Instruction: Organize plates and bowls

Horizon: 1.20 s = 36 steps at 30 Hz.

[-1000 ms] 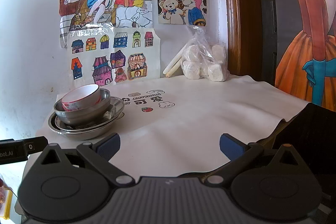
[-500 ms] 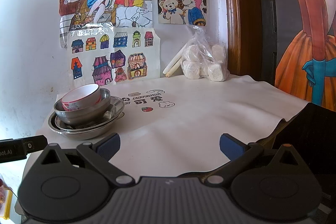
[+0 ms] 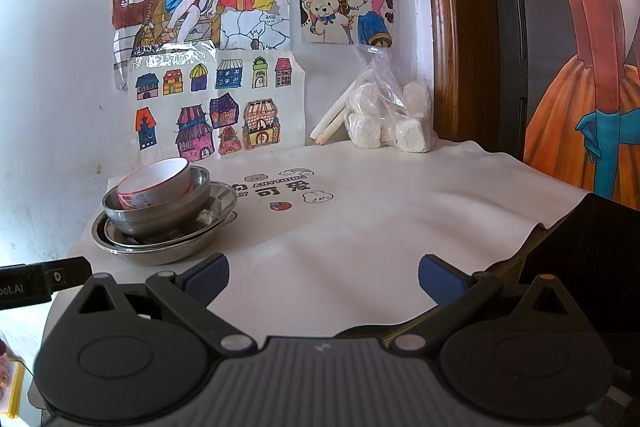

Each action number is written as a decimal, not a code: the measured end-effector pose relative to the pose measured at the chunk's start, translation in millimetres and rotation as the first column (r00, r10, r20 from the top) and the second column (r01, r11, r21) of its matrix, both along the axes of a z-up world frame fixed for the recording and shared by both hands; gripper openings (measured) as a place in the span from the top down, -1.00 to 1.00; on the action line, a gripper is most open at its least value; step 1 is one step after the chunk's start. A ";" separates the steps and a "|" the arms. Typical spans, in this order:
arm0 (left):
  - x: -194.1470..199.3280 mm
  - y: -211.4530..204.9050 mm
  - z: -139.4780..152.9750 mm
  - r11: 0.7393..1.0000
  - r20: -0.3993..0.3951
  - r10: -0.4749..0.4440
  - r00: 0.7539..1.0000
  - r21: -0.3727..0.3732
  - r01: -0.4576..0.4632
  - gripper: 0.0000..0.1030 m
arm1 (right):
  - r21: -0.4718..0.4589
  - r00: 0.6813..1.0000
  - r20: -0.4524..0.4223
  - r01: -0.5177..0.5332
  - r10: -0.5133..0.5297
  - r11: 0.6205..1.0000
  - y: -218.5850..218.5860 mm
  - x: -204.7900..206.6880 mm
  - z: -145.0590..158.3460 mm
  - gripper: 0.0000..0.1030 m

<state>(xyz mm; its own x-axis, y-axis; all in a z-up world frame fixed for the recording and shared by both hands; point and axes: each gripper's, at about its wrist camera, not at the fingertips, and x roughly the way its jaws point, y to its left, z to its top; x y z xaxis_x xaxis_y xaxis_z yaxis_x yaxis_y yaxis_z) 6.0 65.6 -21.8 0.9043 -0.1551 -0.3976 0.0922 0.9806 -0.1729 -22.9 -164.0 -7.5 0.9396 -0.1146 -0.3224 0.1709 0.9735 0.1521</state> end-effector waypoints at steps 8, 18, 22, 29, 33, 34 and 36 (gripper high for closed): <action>0.0 0.0 0.2 1.000 0.001 -0.001 1.000 0.000 0.001 -0.99 | 0.000 1.000 0.000 -0.002 0.002 1.000 -0.6 0.1 0.1 -1.00; -1.3 -2.7 2.5 0.999 -0.016 -0.039 0.999 -0.002 0.039 -0.99 | 0.002 1.000 -0.004 0.000 0.000 1.000 -1.1 0.4 -0.6 -1.00; -1.7 -2.2 3.7 0.999 -0.009 -0.033 0.999 0.000 0.033 -0.99 | 0.002 1.000 -0.005 0.000 0.000 1.000 -0.9 0.2 -1.7 -1.00; -2.2 -5.0 3.6 0.999 -0.006 -0.037 0.999 0.017 0.037 -0.99 | 0.003 1.000 -0.006 0.000 0.000 1.000 -0.9 0.8 -1.5 -1.00; -1.6 -4.6 3.5 0.999 -0.009 -0.034 0.999 0.014 0.035 -0.99 | 0.004 1.000 -0.008 -0.001 0.001 1.000 -0.6 0.8 -2.6 -1.00; -1.3 -4.7 3.3 0.999 -0.011 -0.033 0.999 0.014 0.033 -0.99 | 0.004 1.000 -0.008 -0.001 0.001 1.000 -0.7 1.1 -2.4 -1.00; -0.2 -4.1 3.1 0.999 -0.014 -0.033 0.999 0.015 0.034 -0.99 | 0.004 1.000 -0.010 -0.002 0.002 1.000 -0.2 1.0 -3.0 -1.00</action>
<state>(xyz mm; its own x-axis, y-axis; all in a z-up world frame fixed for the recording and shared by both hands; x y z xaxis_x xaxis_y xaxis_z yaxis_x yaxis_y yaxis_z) 5.7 61.4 -18.6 0.8930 -0.1792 -0.4129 0.1228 0.9795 -0.1596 -21.8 -164.3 -10.4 0.9366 -0.1117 -0.3321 0.1707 0.9732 0.1543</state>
